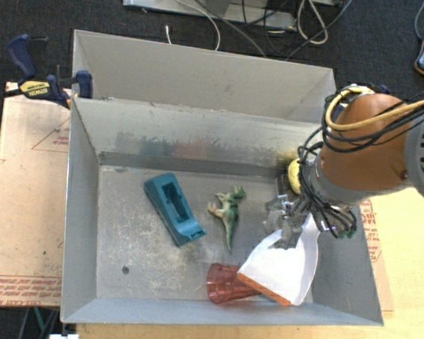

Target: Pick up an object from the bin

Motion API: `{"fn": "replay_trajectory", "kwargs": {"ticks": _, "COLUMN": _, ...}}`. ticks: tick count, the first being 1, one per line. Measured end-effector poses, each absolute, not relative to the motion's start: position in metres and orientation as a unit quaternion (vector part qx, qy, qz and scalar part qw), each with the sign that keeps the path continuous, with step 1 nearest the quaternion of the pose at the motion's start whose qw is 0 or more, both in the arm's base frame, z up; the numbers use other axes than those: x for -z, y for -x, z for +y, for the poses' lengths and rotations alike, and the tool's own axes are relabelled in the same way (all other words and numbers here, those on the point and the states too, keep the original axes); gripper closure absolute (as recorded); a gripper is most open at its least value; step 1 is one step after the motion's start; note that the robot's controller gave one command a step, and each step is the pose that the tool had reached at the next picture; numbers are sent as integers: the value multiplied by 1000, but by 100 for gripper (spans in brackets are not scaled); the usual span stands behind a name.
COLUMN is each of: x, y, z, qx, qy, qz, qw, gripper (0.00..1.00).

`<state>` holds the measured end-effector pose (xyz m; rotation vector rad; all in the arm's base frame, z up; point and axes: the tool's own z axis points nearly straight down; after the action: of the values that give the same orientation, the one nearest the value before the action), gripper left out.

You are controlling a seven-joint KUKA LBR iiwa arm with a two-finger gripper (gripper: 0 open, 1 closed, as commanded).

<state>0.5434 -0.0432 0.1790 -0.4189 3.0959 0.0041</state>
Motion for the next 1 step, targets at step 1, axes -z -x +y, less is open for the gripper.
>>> {"fn": "replay_trajectory", "kwargs": {"ticks": 1, "x": -226, "y": -554, "z": -98, "qx": 1, "qy": 101, "qz": 995, "qw": 13, "gripper": 100}}
